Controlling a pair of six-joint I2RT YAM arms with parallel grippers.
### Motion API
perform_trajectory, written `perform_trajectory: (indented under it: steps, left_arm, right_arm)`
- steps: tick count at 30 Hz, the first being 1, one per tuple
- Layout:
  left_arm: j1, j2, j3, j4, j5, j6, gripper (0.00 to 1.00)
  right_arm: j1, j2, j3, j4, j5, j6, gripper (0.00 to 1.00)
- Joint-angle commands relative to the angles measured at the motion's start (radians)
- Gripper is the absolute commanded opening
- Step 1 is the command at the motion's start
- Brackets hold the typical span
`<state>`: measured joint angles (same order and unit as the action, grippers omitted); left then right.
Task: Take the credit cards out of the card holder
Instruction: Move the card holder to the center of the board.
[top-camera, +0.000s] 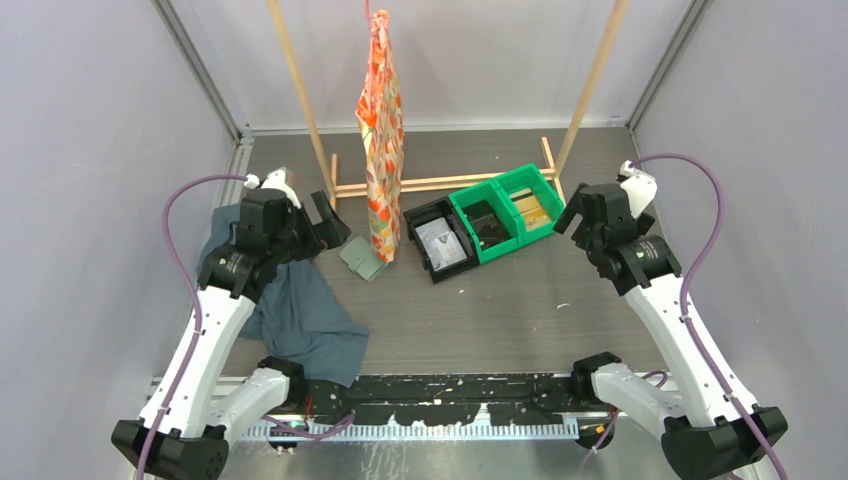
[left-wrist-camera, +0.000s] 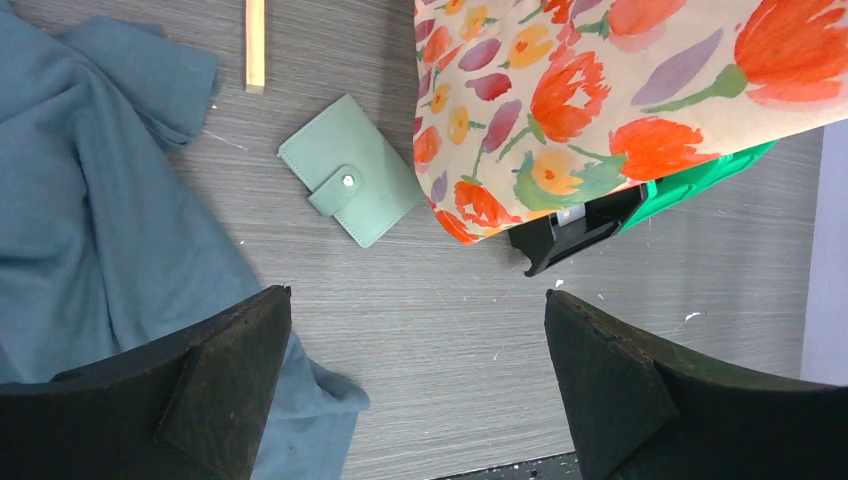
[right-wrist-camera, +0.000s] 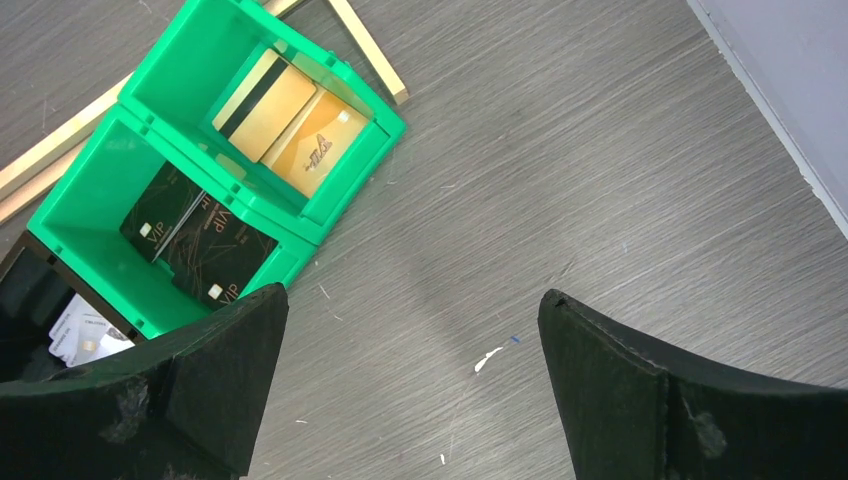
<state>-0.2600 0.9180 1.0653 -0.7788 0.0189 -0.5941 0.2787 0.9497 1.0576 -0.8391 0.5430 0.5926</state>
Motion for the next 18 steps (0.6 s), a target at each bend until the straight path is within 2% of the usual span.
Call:
perform_trajectory:
  steps: [1, 12, 18]
  left_arm:
    - [0.001, -0.002, 0.012, 0.022, -0.011, 0.002, 0.99]
    - [0.001, 0.058, 0.02, 0.001, -0.007, -0.015, 0.99]
    - [0.001, 0.17, 0.051, -0.109, -0.011, -0.009, 0.95]
  right_arm:
    - [0.0, 0.0, 0.014, 0.014, -0.009, -0.01, 1.0]
    - [-0.001, -0.006, -0.002, 0.035, -0.019, -0.017, 1.0]
    - [0.0, -0.027, -0.029, 0.051, -0.039, -0.011, 1.0]
